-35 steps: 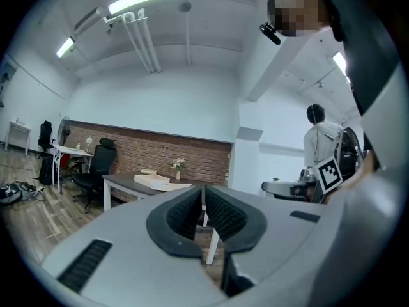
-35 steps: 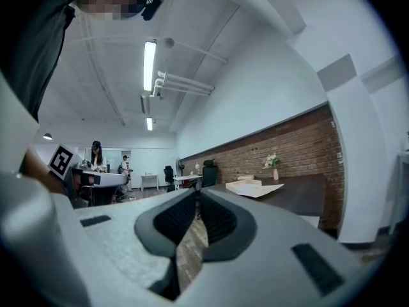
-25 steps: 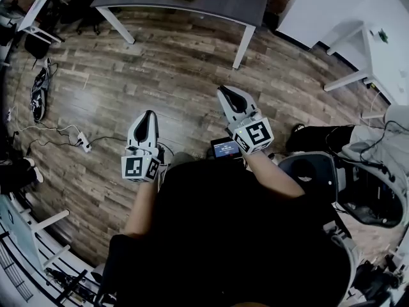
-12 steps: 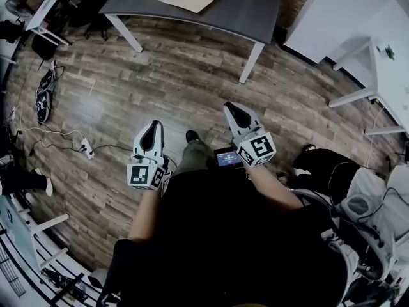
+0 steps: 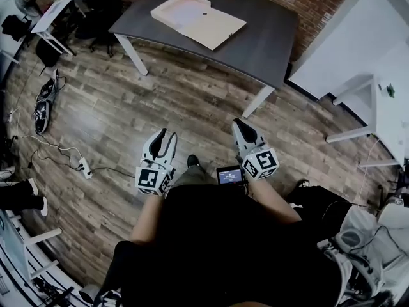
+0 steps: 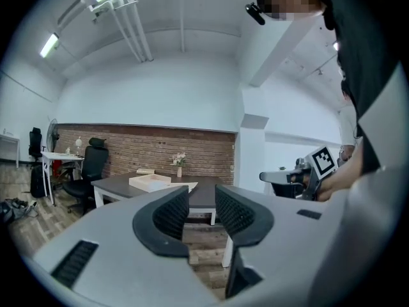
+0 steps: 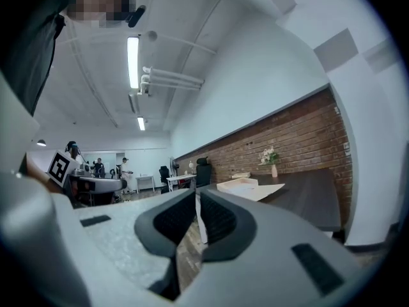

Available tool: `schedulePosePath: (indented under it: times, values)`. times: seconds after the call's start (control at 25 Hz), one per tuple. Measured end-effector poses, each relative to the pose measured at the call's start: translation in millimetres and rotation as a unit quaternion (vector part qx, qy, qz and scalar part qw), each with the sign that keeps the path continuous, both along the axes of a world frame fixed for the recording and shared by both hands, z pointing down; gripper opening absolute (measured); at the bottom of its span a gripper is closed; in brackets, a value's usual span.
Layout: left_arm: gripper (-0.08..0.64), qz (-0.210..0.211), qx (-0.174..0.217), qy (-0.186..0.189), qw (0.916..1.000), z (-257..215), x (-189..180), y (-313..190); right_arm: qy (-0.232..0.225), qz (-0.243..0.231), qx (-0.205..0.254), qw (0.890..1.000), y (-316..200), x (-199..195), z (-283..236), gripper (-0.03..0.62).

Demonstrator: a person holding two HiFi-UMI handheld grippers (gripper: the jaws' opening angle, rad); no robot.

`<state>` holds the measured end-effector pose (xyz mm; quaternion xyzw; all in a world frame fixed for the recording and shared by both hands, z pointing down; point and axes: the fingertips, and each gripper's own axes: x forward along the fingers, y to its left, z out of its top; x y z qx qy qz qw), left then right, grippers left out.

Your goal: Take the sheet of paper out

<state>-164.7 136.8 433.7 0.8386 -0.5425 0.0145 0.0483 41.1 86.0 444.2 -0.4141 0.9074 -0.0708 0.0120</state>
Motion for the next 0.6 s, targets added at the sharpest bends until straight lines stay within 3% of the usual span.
schedulePosePath:
  times: [0.44,0.6]
  values:
    - [0.123,0.052,0.006,-0.042,0.9978,-3.4,-47.4,-159.3,0.005,0.041,0.007,0.999,-143.2,-42.7,-11.3,0.026]
    - [0.123,0.067,-0.012,-0.033,0.9972,11.8,-53.4,-211.1,0.015,0.046,0.006,0.999,-176.3,-50.9,-10.6,0.026]
